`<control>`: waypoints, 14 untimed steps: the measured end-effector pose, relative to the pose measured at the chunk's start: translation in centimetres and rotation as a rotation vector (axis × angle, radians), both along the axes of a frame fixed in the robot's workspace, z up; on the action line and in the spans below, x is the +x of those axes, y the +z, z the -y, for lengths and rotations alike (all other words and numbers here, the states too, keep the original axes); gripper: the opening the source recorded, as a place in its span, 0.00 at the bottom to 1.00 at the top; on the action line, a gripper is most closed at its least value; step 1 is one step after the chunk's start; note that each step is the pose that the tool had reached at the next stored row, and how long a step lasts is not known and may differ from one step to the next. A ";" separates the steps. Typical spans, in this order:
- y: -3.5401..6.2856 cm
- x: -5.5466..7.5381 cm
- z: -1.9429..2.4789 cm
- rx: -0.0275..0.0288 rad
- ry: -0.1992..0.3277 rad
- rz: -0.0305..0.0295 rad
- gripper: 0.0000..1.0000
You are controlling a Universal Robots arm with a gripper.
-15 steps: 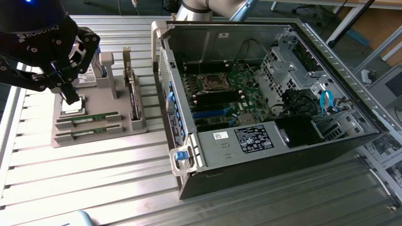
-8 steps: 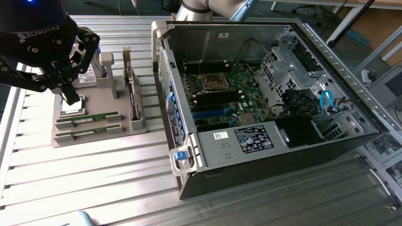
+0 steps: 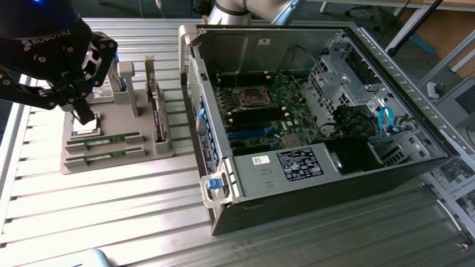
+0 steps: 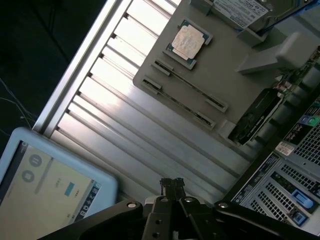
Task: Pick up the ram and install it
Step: 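Pick up the ram and move it above insertion slot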
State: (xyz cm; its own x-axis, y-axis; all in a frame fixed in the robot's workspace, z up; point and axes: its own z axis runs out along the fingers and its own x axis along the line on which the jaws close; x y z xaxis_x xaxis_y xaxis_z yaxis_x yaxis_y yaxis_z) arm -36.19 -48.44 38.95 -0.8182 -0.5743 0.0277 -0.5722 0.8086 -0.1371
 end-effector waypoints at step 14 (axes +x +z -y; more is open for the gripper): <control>-0.01 0.0 0.00 -0.0106 0.042 0.0000 0.11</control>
